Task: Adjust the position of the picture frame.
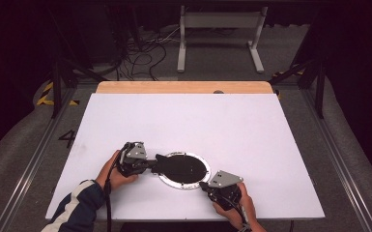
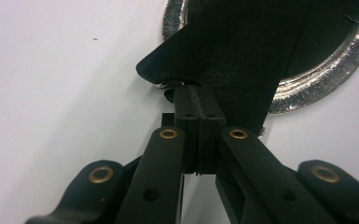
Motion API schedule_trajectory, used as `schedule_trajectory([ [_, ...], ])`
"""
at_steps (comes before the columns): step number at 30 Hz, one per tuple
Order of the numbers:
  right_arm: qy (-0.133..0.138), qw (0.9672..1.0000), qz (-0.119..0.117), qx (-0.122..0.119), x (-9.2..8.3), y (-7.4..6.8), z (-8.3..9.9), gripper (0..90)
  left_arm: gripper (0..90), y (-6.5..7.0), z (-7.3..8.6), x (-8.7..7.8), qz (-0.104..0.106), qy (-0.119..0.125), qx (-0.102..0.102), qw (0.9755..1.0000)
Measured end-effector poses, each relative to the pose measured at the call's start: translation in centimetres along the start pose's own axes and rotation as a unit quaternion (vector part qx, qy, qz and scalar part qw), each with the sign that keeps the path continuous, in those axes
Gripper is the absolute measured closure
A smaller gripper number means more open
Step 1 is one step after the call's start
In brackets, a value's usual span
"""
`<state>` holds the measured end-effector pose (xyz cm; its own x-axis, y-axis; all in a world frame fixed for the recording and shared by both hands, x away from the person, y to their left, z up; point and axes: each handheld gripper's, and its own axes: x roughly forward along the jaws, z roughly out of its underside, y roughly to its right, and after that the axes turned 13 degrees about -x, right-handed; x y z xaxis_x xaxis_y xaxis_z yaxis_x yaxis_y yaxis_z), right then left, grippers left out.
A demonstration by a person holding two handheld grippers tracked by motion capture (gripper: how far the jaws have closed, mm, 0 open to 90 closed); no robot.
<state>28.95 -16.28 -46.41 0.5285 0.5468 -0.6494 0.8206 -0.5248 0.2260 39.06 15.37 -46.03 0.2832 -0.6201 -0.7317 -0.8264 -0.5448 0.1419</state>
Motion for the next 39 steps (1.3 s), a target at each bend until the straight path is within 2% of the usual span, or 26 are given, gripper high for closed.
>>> schedule_trajectory([
  [2, -0.002, 1.0000, 0.005, -0.002, 0.1, 0.0, 0.0, 90.0, 90.0, 0.0, 0.1, 0.0, 0.002, 0.001, -0.005, 1.0000],
  [11, -0.007, 0.9997, 0.022, 0.010, 0.3, 0.9, 0.0, 90.0, 90.0, 0.2, 0.2, -0.1, 0.014, 0.000, -0.003, 0.9999],
  [14, -0.009, 0.9994, 0.030, 0.015, 0.3, 1.3, 0.1, 90.0, 90.0, 0.4, 0.3, -0.2, 0.018, -0.003, 0.000, 0.9998],
  [17, -0.012, 0.9991, 0.036, 0.020, 0.5, 2.0, 0.1, 90.0, 90.0, 0.8, 0.5, -0.2, 0.025, 0.000, -0.005, 0.9997],
  [23, -0.015, 0.9985, 0.044, 0.030, 0.7, 3.0, 0.2, 90.0, 90.0, 1.4, 0.6, -0.1, 0.026, -0.002, 0.008, 0.9996],
  [30, -0.017, 0.9979, 0.051, 0.036, 0.8, 3.8, 0.3, 90.0, 90.0, 2.0, 0.7, 0.0, 0.031, -0.002, 0.010, 0.9995],
  [33, -0.018, 0.9978, 0.051, 0.038, 0.7, 3.7, 0.3, 90.0, 90.0, 2.5, 0.6, 0.1, 0.035, -0.006, 0.021, 0.9991],
  [38, -0.013, 0.9993, 0.023, 0.027, 0.4, 2.7, 0.3, 90.0, 90.0, 3.5, 0.4, 0.4, 0.049, -0.009, 0.034, 0.9982],
  [39, -0.012, 0.9994, 0.018, 0.027, 0.3, 2.5, 0.2, 90.0, 90.0, 3.6, 0.4, 0.4, 0.046, -0.011, 0.040, 0.9981],
])
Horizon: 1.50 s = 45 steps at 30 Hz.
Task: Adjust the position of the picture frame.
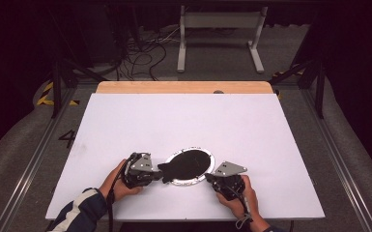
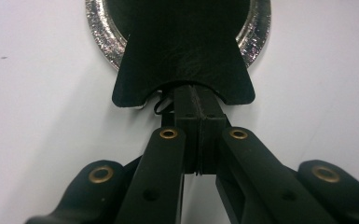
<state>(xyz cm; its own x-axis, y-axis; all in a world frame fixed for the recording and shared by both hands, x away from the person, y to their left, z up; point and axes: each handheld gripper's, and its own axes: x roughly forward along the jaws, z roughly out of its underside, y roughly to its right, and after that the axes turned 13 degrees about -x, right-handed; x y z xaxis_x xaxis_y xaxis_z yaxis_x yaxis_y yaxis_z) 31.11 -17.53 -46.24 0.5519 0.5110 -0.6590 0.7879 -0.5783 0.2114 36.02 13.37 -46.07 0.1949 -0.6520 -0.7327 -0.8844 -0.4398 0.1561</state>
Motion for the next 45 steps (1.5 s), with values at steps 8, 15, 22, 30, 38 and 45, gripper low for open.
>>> schedule_trajectory([
  [8, 0.002, 1.0000, 0.005, -0.001, 0.2, 0.1, -0.1, 90.0, 90.0, 0.4, -0.2, 0.3, 0.007, 0.000, -0.006, 1.0000],
  [15, -0.001, 0.9998, 0.020, -0.003, 0.7, 0.7, -0.3, 90.0, 89.7, 0.8, -0.5, 0.7, 0.010, 0.002, 0.007, 0.9999],
  [22, -0.002, 0.9996, 0.029, -0.002, 0.9, 1.1, -0.4, 90.0, 88.3, 1.2, -0.7, 0.9, 0.011, -0.002, 0.020, 0.9997],
  [30, -0.002, 0.9995, 0.032, -0.006, 0.9, 1.0, -0.4, 90.0, 84.2, 1.1, -0.4, 0.1, 0.018, -0.005, 0.024, 0.9995],
  [38, 0.000, 0.9997, 0.023, -0.008, 0.7, 0.9, -0.2, 90.0, 84.9, 0.6, -0.4, -2.4, 0.006, 0.029, 0.014, 0.9994],
  [45, 0.005, 0.9999, -0.003, -0.010, 0.4, 0.2, -0.2, 90.0, 83.3, -0.6, -0.7, -2.0, -0.039, 0.046, -0.008, 0.9981],
])
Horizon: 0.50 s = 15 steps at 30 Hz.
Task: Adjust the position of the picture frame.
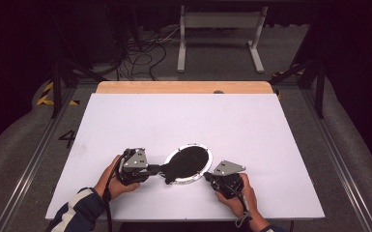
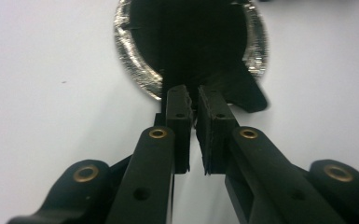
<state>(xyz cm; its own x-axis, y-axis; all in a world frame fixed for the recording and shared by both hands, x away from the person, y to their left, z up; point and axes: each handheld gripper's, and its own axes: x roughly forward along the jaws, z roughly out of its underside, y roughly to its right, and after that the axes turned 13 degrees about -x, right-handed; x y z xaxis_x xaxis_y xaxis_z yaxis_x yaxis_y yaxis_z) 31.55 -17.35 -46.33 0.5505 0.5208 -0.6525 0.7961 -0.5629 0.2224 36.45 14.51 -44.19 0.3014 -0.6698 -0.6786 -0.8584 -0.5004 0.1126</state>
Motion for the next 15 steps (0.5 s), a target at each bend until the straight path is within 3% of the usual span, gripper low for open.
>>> schedule_trajectory([
  [12, 0.002, 0.9994, -0.031, -0.016, 0.0, -1.7, -0.6, 90.0, 81.6, -2.3, -0.5, 1.8, -0.025, -0.009, -0.026, 0.9993],
  [15, 0.003, 0.9992, -0.033, -0.020, 0.0, -1.9, -0.7, 90.0, 81.4, -2.5, -0.4, 2.4, -0.016, -0.019, -0.033, 0.9991],
])
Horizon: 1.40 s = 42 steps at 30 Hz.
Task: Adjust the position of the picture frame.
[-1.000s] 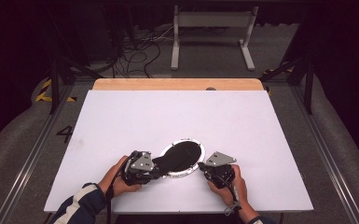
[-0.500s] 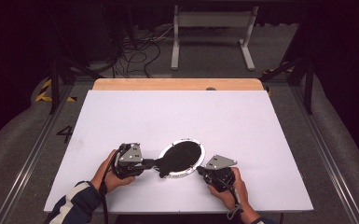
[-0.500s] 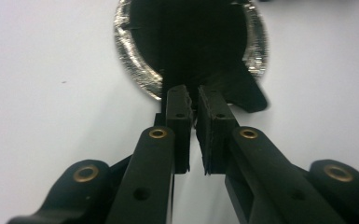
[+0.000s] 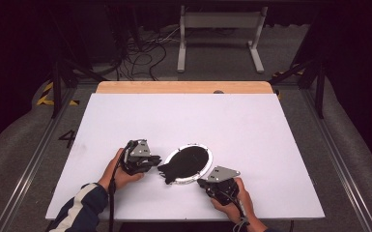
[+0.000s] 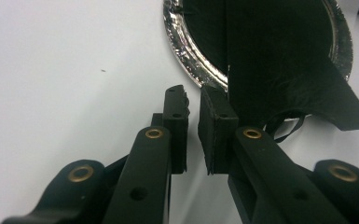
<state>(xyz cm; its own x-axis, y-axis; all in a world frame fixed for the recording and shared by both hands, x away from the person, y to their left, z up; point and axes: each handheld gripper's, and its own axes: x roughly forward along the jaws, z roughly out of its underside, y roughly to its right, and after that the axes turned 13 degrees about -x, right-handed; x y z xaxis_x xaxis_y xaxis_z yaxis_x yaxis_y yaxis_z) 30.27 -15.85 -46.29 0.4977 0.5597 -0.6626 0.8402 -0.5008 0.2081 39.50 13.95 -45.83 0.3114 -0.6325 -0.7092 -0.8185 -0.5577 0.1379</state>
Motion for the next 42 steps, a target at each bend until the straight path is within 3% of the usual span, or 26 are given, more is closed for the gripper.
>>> schedule_trajectory([
  [8, 0.004, 1.0000, 0.002, 0.002, 0.2, 0.0, 0.0, 90.0, 84.8, 0.6, 0.2, 0.2, 0.003, -0.008, 0.003, 1.0000],
  [12, 0.004, 1.0000, 0.001, -0.002, 0.3, 0.1, 0.0, 90.0, 86.5, 1.6, 0.4, 0.3, 0.031, -0.017, 0.028, 0.9990],
  [14, 0.005, 1.0000, 0.000, -0.003, 0.3, 0.2, 0.0, 90.0, 89.6, 2.0, 0.3, 0.3, 0.023, -0.020, 0.040, 0.9987],
  [19, 0.005, 1.0000, -0.002, -0.008, 0.3, 0.3, 0.0, 90.0, 89.8, 1.8, 0.6, 0.2, 0.042, -0.014, 0.018, 0.9988],
  [26, 0.004, 1.0000, 0.002, -0.008, 0.3, 0.7, 0.1, 90.0, 90.0, 1.8, 1.0, 0.3, 0.070, -0.009, 0.012, 0.9974],
  [33, 0.000, 1.0000, 0.008, -0.004, 0.5, 1.3, -0.1, 90.0, 90.0, 2.1, 0.9, 0.4, 0.069, -0.010, 0.016, 0.9975],
  [42, -0.003, 0.9996, 0.022, 0.015, 0.6, 2.4, 0.1, 90.0, 89.9, 2.7, 0.6, 0.9, 0.066, -0.006, 0.008, 0.9978],
])
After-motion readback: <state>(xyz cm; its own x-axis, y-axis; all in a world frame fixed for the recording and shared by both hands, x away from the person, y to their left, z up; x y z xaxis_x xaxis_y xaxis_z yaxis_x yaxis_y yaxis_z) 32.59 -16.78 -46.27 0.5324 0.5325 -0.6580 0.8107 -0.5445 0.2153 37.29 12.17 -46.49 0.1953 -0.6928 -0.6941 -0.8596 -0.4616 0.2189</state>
